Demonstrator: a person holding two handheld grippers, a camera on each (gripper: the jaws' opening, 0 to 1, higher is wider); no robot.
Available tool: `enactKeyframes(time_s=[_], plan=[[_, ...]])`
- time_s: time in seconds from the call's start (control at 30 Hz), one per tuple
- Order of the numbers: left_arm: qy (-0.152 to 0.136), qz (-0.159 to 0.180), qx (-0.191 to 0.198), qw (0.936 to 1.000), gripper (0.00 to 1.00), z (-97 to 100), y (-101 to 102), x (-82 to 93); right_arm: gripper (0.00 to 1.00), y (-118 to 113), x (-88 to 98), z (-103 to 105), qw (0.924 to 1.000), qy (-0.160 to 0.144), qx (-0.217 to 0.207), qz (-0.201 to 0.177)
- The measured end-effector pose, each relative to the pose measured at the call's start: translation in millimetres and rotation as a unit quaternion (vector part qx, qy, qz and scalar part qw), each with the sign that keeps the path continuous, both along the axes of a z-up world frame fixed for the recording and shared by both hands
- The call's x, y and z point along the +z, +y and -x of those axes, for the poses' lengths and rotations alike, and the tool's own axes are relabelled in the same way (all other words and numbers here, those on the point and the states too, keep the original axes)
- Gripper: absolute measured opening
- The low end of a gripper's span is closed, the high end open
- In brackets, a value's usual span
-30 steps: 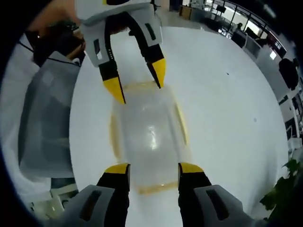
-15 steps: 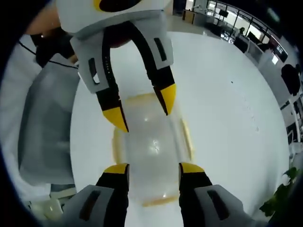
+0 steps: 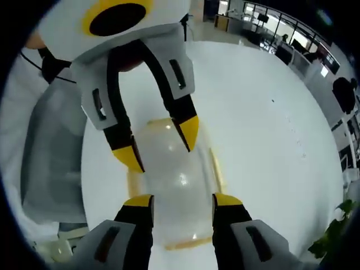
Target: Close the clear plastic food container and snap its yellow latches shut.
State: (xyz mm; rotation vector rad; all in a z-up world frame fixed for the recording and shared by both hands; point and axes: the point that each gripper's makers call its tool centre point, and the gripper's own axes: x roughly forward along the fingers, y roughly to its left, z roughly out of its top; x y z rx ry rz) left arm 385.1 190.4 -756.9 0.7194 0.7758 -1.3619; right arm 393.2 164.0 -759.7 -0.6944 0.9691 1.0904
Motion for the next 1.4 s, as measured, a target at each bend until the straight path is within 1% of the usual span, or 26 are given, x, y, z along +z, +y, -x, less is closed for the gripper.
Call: enactKeyframes(time_s=[0.37,0.53,0.7,1.0,1.17,1.3,1.4], plan=[[0.005,0.007,0.008,0.9999,0.36,8.2,-0.4,-0.5,0.40,0.8,1.6,-7.0,1.0000,-0.004,0.004,0.000],[-0.001,0.010,0.008,0.9999,0.36,10.5,-0.5,1.2,0.40,1.9,2.1,-12.2,1.0000,-0.005,0.005,0.000],[-0.004,0.008,0.004,1.0000,0.37,13.1,1.4,-1.2,0.41,5.1,2.6,-16.9,1.0000,-0.006,0.006,-0.003],[-0.010,0.013,0.006,0.9998,0.40,17.3,-0.8,-1.7,0.43,7.2,-0.5,-19.9,0.9999,-0.002,0.010,-0.002],[-0.025,0.008,-0.007,0.9996,0.44,21.7,-2.5,-4.3,0.43,8.6,-2.3,-22.3,0.9999,0.001,0.009,-0.004],[-0.034,0.005,-0.010,0.9993,0.45,22.8,-2.3,-4.9,0.44,10.1,-4.7,-21.1,0.9999,0.009,0.012,-0.007],[-0.050,0.001,-0.016,0.9986,0.46,23.9,-2.3,-6.7,0.44,10.7,-6.4,-21.1,0.9998,0.012,0.014,-0.004]])
